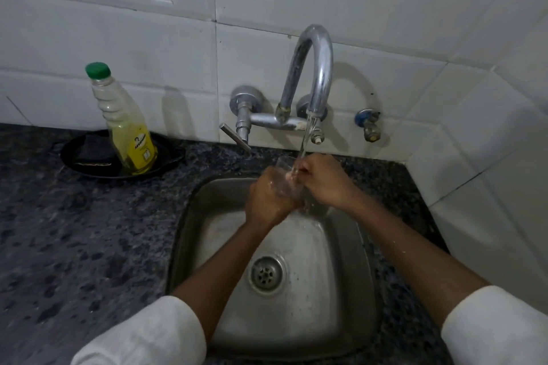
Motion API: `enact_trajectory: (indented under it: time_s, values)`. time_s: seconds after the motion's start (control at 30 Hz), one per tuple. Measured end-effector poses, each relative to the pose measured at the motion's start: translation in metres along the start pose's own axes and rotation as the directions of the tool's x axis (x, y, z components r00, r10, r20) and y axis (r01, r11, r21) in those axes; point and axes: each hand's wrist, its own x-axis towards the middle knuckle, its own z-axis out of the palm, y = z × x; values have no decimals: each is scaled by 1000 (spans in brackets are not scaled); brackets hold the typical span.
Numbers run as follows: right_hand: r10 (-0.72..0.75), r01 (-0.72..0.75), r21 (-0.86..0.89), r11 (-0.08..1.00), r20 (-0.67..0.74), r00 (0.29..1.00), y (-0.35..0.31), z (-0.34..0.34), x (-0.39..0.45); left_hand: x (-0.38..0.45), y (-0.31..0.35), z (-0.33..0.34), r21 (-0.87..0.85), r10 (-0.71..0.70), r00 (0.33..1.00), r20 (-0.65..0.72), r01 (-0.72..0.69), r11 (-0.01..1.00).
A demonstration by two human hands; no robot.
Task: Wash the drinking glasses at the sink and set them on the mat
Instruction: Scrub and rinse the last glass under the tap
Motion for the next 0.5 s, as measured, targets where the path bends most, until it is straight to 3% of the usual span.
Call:
enact_trajectory:
  time_s: [0.03,0.07,0.13,0.17,0.2,0.23,0.33,0.37,0.4,0.43,0.47,0.5]
  values:
    - [-6,5,63,998,3,1000,3,-1,-1,0,0,-4,-57,-12,996,92,17,998]
    - [-30,27,142,989,16,999,6,-4,-3,3,-1,-14,-121,-29,963,268,64,991]
    - [-109,92,255,963,54,993,8,-9,-7,6,-5,-35,-263,-32,806,591,230,937]
    - [-143,121,259,958,69,987,7,-10,-9,7,-9,-39,-336,-20,745,667,324,884]
    - [-146,128,223,966,69,987,7,-9,-8,7,-11,-37,-379,-24,737,675,374,846]
    - [-125,114,170,979,58,990,7,-7,-6,4,-10,-29,-394,-46,783,620,362,845]
    - [-9,8,45,999,10,1000,5,-4,1,-7,-4,4,-236,-107,981,163,144,961]
    - [12,-12,48,999,8,1000,4,-3,2,-11,-5,9,-182,-88,996,20,91,979]
    - [4,-4,60,998,4,1000,4,-1,1,-13,-5,10,-156,-64,998,-16,61,986]
    - [-30,30,80,996,5,1000,3,-1,0,-13,-8,5,-184,-71,996,56,80,980]
    - [-77,75,113,991,12,997,3,0,-3,-11,-10,-5,-266,-100,969,225,160,951]
    - [-120,115,162,980,24,992,2,0,-6,-11,-12,-15,-357,-115,900,420,280,891]
